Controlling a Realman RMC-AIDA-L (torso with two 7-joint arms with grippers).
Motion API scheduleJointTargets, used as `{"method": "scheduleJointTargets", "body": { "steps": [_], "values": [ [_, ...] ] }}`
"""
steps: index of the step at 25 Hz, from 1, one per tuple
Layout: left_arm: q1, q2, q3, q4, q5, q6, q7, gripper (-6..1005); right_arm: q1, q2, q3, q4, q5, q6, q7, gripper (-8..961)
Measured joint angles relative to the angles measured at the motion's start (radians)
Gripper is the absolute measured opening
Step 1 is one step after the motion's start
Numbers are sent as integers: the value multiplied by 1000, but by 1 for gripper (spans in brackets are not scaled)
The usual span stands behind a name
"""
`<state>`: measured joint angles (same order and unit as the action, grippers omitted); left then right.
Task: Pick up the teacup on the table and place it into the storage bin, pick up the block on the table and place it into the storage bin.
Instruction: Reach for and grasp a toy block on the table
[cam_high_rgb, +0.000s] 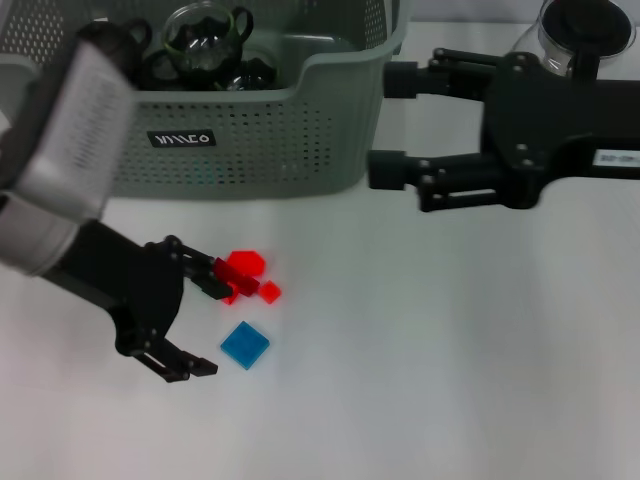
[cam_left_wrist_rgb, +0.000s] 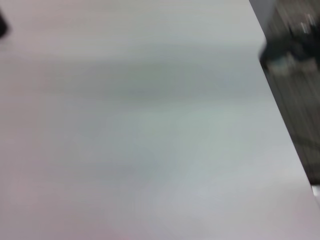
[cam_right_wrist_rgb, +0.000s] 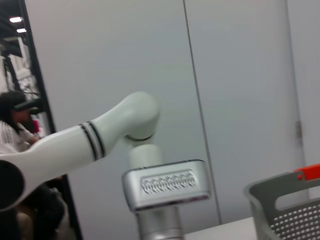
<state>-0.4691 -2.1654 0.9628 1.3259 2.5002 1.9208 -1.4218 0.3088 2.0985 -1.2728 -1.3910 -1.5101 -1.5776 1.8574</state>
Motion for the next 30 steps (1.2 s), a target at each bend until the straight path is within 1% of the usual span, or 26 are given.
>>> {"method": "scheduleJointTargets", "body": {
  "steps": [3, 4, 5, 7, 10, 12, 15, 17, 18, 20, 22, 26, 30],
  "values": [
    [-13, -2, 136, 53, 38, -20, -10, 825, 19, 0, 66, 54, 23, -87, 0, 938],
    [-15, -3, 202, 72, 53, -32, -12, 825, 27, 1, 91, 80, 42, -127, -5, 938],
    [-14, -3, 243, 81, 64, -48, -15, 825, 36, 0, 119, 107, 64, -165, -12, 937],
    [-13, -4, 352, 97, 102, -96, -24, 824, 61, -1, 191, 176, 94, -261, -24, 937],
    [-16, -4, 458, 98, 143, -153, -31, 824, 102, -4, 296, 285, 90, -369, -32, 937],
    [-23, -5, 489, 91, 147, -174, -30, 824, 118, -9, 329, 337, 66, -390, -41, 937],
    [-38, -5, 542, 70, 166, -210, -27, 824, 124, -13, 344, 376, 35, -389, -56, 937],
    [-48, -5, 579, 64, 188, -223, -27, 824, 126, -13, 350, 388, 25, -388, -59, 937],
    [-48, -5, 579, 64, 188, -223, -27, 824, 127, -13, 351, 392, 21, -387, -60, 937],
    [-69, -5, 635, 57, 198, -224, -35, 824, 129, -13, 352, 398, 20, -384, -64, 937],
    [-78, -5, 654, 49, 201, -222, -39, 824, 130, -10, 352, 403, 19, -383, -71, 937],
    [-101, -7, 725, 13, 229, -235, -80, 824, 131, -8, 353, 427, 17, -382, -89, 937],
    [-109, -9, 755, 2, 237, -246, -100, 824, 130, -8, 350, 448, 14, -381, -108, 937]
  ]
}}
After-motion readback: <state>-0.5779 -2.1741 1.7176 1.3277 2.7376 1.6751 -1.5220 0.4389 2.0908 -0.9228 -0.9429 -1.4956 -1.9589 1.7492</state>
